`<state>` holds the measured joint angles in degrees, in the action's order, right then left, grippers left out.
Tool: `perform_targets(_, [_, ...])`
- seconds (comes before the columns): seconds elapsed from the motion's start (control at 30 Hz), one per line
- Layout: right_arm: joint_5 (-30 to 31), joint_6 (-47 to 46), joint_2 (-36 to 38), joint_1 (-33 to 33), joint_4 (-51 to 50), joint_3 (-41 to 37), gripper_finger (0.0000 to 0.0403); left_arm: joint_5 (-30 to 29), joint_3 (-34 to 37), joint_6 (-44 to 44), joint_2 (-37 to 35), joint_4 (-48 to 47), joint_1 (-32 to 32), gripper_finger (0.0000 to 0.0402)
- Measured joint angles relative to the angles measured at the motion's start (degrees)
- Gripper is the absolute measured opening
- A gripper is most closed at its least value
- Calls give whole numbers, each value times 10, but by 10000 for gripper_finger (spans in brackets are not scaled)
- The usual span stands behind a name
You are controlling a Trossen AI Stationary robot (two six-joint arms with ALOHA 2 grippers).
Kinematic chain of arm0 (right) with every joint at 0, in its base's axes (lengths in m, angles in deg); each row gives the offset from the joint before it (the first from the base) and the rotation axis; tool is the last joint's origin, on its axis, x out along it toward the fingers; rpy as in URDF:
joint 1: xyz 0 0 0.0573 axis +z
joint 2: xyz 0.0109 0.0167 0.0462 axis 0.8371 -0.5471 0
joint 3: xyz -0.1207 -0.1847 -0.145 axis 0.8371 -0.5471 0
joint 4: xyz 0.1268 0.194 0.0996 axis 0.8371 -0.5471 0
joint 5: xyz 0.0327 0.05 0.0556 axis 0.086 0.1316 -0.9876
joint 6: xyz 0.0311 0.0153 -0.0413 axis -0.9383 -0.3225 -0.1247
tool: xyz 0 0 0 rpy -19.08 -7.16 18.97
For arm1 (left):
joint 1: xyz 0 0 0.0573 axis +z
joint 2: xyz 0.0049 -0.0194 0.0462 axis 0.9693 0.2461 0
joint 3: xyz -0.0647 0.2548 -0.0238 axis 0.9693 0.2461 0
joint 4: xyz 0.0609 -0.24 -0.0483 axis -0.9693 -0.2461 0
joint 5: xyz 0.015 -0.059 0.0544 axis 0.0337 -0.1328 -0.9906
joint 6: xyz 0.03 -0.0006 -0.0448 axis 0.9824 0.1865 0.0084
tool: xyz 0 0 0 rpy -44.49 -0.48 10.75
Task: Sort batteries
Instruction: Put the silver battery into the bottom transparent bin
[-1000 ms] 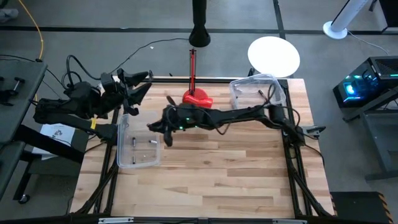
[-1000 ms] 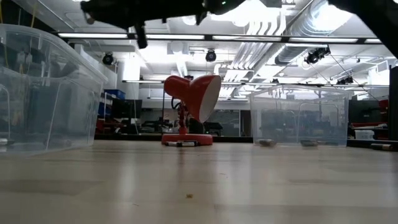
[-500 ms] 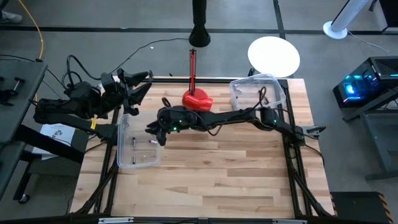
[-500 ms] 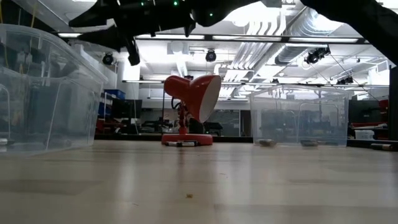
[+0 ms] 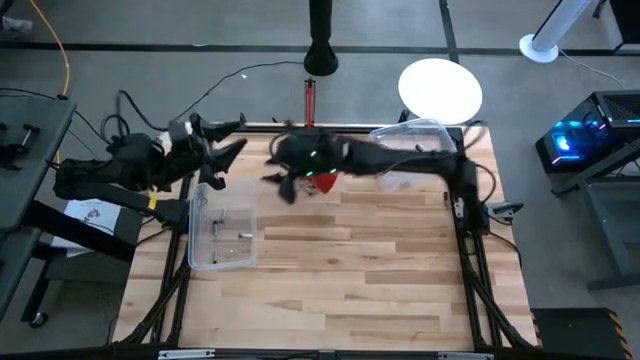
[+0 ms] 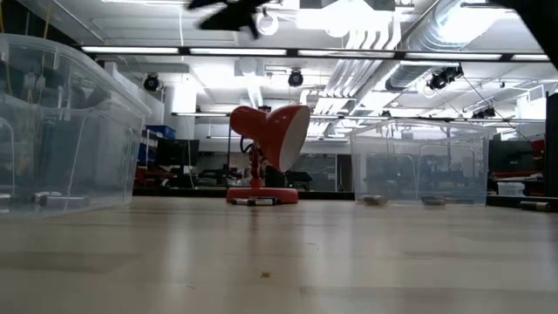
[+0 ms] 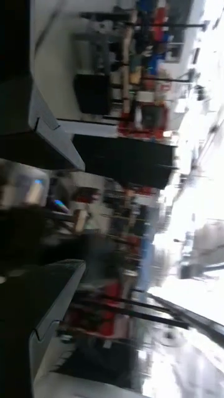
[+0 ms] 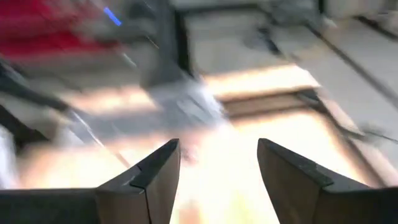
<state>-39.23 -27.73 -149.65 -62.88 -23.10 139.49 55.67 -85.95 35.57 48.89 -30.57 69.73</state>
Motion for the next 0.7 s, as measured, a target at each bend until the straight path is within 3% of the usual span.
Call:
perform_targets(0.23, [103, 55, 108, -33, -323, -3, 206, -6, 0, -55, 32, -154, 23, 236])
perform_targets(0.4, [175, 29, 176, -37, -412, -3, 206, 156, 0, -102, 138, -315, 88, 236])
perform_targets(0.53, [233, -6, 232, -29, -437, -3, 206, 221, 1, -37, 255, -356, 107, 236])
perform_targets(0.7, [295, -67, 280, 0, -478, -3, 206, 231, 1, 124, 377, -323, 113, 236])
